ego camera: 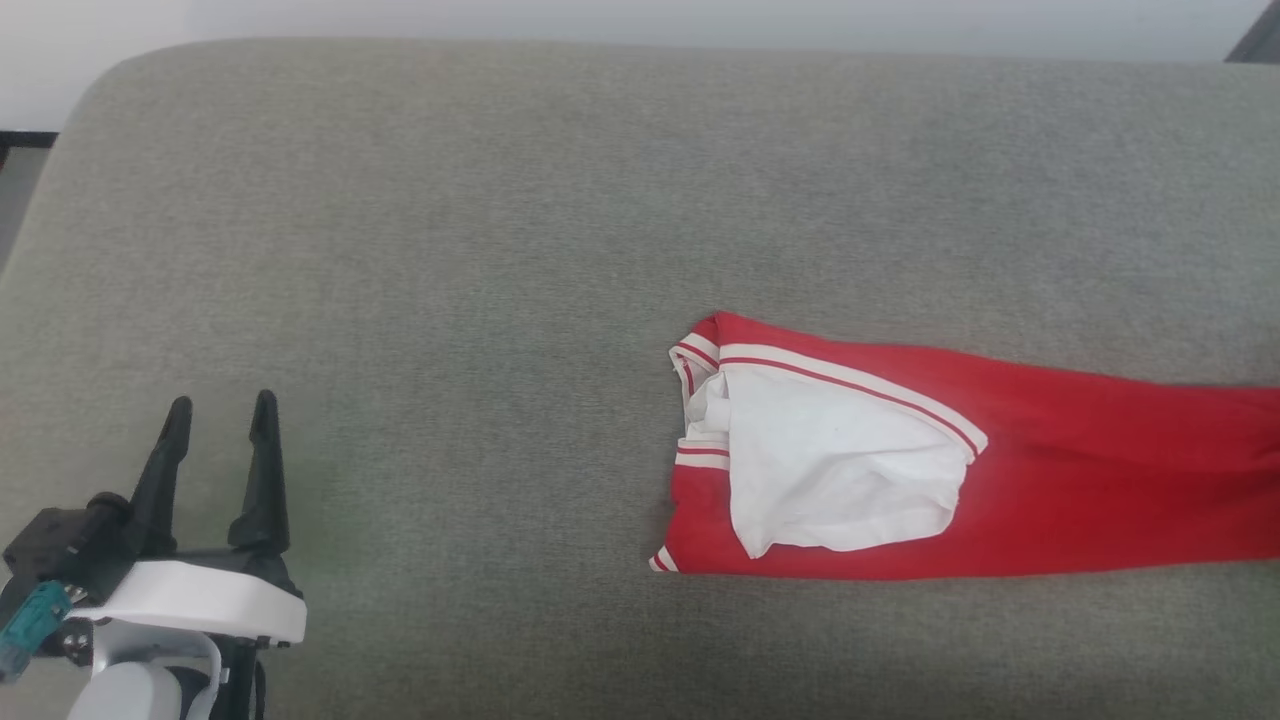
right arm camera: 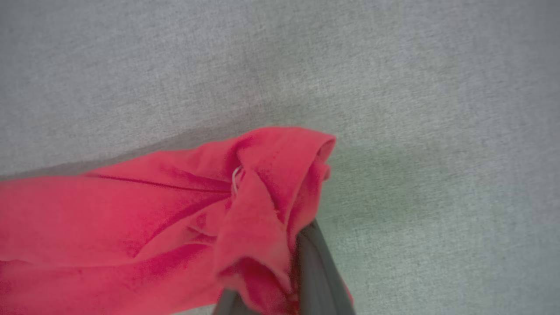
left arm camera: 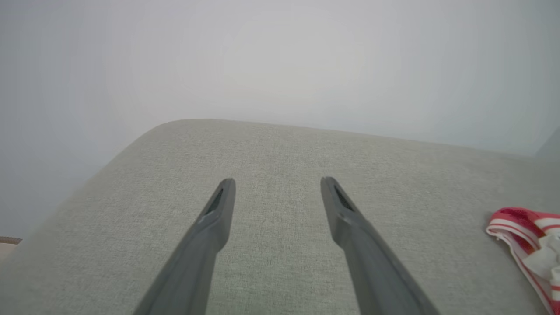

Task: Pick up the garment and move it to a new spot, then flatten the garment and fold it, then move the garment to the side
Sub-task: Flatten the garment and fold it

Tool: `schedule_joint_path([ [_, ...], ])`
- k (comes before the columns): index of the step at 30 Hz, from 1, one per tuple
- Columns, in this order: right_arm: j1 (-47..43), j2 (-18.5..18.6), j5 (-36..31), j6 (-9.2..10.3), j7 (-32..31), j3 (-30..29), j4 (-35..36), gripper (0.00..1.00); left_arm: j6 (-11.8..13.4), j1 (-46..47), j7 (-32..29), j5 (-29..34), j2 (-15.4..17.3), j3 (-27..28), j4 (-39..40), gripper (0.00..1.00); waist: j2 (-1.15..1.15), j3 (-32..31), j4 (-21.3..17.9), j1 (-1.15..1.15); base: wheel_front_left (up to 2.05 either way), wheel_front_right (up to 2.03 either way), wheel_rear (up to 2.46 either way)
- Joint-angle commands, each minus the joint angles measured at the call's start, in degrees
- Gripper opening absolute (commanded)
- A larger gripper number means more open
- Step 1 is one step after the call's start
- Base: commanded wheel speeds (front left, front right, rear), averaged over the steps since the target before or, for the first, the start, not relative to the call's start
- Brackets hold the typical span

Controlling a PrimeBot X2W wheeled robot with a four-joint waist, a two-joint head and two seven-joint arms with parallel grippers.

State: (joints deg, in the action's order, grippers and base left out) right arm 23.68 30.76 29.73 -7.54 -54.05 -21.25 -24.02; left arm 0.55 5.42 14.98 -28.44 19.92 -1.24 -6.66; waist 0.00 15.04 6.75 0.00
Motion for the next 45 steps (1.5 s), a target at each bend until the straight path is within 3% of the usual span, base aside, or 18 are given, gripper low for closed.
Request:
schedule_joint_path([
  [1, 0.8, 0.3, -0.1, 0.11, 0.5, 0.0, -0.1, 0.0, -0.5, 0.7, 0.2, 0.7, -0.2, 0.3, -0.1, 1.0, 0.0, 0.3, -0.5, 0.0, 0.0, 0.0, 0.0],
  [5, 1.6, 0.7, 0.4, 0.11, 0.7, 1.7, -0.3, 0.0, -1.8, 1.2, 0.2, 2.4, -1.6, 1.7, -0.7, 1.0, 0.0, 0.5, -1.5, 0.0, 0.0, 0.0, 0.0],
  [10, -0.1, -0.5, 4.4, 0.1, -0.9, 5.3, 5.6, 0.0, -3.4, 1.6, 0.2, 3.7, -2.7, 3.3, -1.5, 1.0, 0.0, 0.2, -2.1, 0.0, 0.0, 0.0, 0.0],
  [17, -3.4, -5.9, 11.3, 0.07, -4.9, 11.5, 20.3, 0.0, -4.8, 1.4, 0.2, 5.1, -3.9, 4.6, -1.9, 1.0, 0.0, -0.5, -1.6, 0.0, 0.0, 0.0, 0.0],
  [22, -3.8, -10.3, 11.5, 0.07, -6.7, 17.0, 26.8, 0.0, -5.6, 2.4, 0.2, 6.1, -4.8, 3.7, -2.6, 1.0, 0.0, -0.7, 0.5, 0.0, 0.0, 0.0, 0.0],
  [30, -1.3, -15.7, 9.1, 0.07, -5.4, 25.9, 25.7, 0.0, -6.8, 4.8, 0.2, 6.6, -6.1, 1.5, -5.0, 1.0, 0.0, -1.2, 5.0, 0.0, 0.0, 0.0, 0.0],
  [39, 1.8, -18.1, 7.5, 0.07, -2.1, 32.4, 19.5, 0.0, -7.4, 6.4, 0.2, 6.6, -7.3, 0.7, -6.5, 1.0, 0.0, -1.7, 7.6, 0.0, 0.0, 0.0, 0.0],
  [40, 2.6, -18.5, 7.5, 0.07, -1.0, 33.3, 18.1, 0.36, -7.5, 6.5, 0.2, 6.4, -7.6, 0.8, -6.7, 1.0, 0.0, -1.8, 7.8, 0.0, 0.0, 0.0, 0.0],
  [41, 2.9, -18.7, 7.5, 0.07, -0.5, 33.7, 17.5, 0.81, -7.6, 6.5, 0.2, 6.4, -7.6, 0.9, -6.7, 1.0, 0.0, -1.8, 7.8, 0.0, 0.0, 0.0, 0.0],
  [42, 3.0, -18.8, 7.8, 0.07, -0.4, 34.1, 17.1, 1.0, -7.6, 6.3, 0.2, 6.1, -7.7, 1.1, -6.8, 1.0, 0.0, -2.0, 7.8, 0.0, 0.0, 0.0, 0.0],
  [45, 3.6, -18.8, 8.7, 0.07, -0.1, 34.8, 17.2, 1.0, -7.7, 5.4, 0.2, 5.9, -7.5, 1.8, -6.8, 1.0, 0.0, -2.4, 7.1, 0.0, 0.0, 0.0, 0.0],
])
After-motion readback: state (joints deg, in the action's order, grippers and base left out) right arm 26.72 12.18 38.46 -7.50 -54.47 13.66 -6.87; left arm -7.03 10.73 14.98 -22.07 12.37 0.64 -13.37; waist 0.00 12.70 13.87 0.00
